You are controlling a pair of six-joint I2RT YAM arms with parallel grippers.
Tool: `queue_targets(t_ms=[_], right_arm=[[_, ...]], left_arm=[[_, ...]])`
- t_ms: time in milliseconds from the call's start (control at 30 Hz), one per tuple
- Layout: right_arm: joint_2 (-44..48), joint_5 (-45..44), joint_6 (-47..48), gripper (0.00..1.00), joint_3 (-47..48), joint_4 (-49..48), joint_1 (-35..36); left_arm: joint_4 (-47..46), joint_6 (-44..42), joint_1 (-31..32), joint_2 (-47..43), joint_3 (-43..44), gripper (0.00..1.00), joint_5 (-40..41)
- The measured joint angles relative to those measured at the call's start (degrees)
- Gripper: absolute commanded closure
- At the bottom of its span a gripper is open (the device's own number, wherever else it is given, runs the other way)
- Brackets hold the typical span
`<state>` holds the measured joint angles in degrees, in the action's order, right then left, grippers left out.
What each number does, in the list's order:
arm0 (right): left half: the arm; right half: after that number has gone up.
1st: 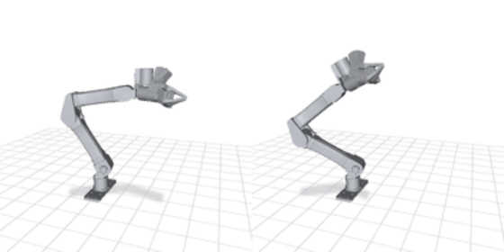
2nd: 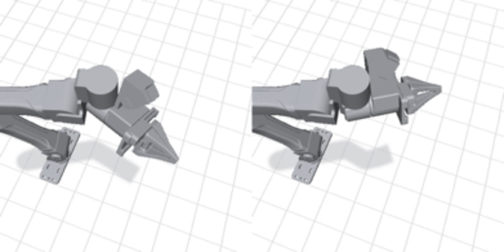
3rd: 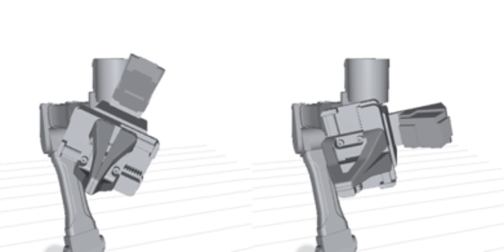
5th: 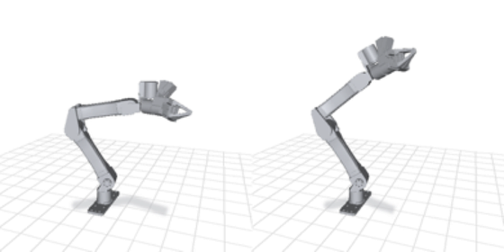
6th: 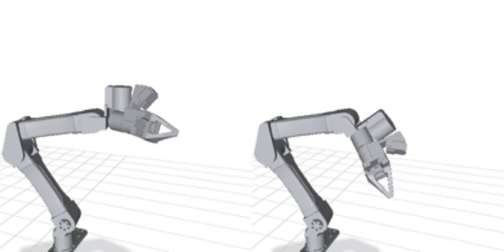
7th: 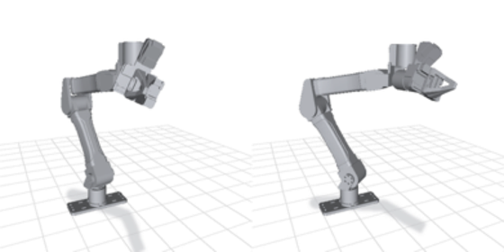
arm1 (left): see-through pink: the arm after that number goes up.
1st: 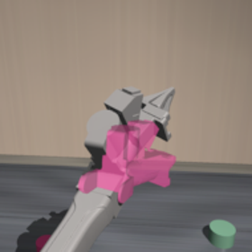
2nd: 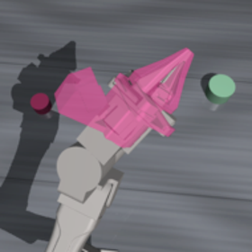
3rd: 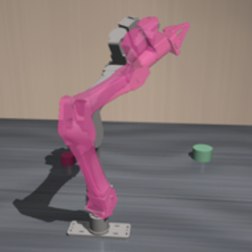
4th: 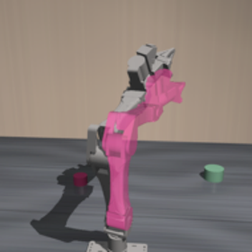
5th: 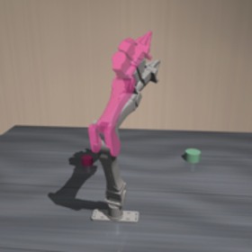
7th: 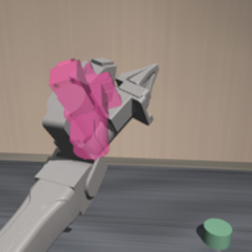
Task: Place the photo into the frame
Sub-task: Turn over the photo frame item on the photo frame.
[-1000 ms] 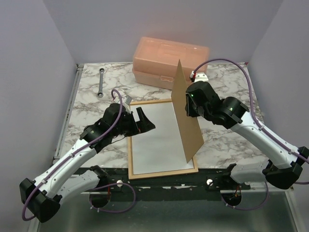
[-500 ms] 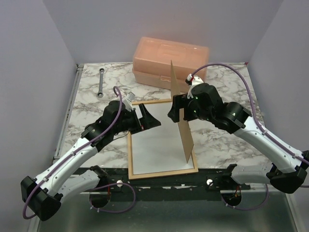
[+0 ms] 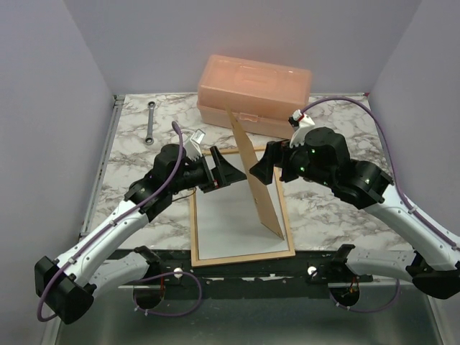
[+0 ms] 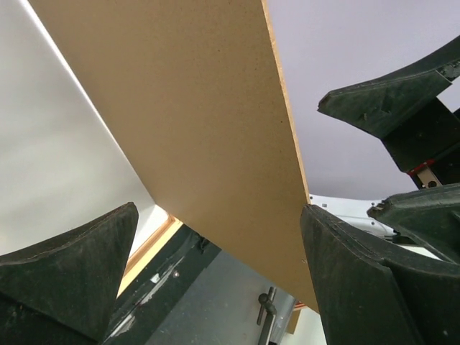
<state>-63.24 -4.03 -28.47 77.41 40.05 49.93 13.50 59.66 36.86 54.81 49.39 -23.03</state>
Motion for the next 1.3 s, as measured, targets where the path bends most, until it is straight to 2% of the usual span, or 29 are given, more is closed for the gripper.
queue_targets(t_ms=[200,400,600,733,833,1100,1267,1300], right_arm=[[0.17,-2.43,-0.59,0.00,-1.42,0.09,0.00],[0.17,-4.26,-1.53,0.00,-1.97,0.20,0.00],[0.20,-6.58,-2.27,0.00,-2.05,0.33,0.00],[0.20,-7.98,-2.99,0.01,-2.05,0.50,0.00],[0.39,-8.98,-3.26,0.00,-2.05,1.16,0.00],[1.20,-10.49,-4.52,0.01,-2.32,2.67,0.00],[0.59,-10.47,-5.01,0.01,-2.84,2.93,0.00],[0.28,-10.45,-5.11,0.01,-2.86,2.93,0.00]], left_arm=[[-2.64,1.40,0.00,1.22,-0.09,0.01,-1.60],[-3.15,2.12,0.00,-1.60,-0.17,0.02,-1.64],[-3.52,2.64,-0.11,-3.02,-1.36,0.12,-1.25],[-1.77,2.36,-0.11,-1.05,-1.99,0.28,0.68],[1.40,2.10,-0.11,0.61,-2.21,0.51,3.69],[9.55,1.90,-0.26,-0.61,-3.34,0.75,11.41],[14.47,0.98,-0.26,-2.56,-3.21,0.98,14.75],[15.10,0.98,-0.26,-2.82,-3.21,1.00,15.12]])
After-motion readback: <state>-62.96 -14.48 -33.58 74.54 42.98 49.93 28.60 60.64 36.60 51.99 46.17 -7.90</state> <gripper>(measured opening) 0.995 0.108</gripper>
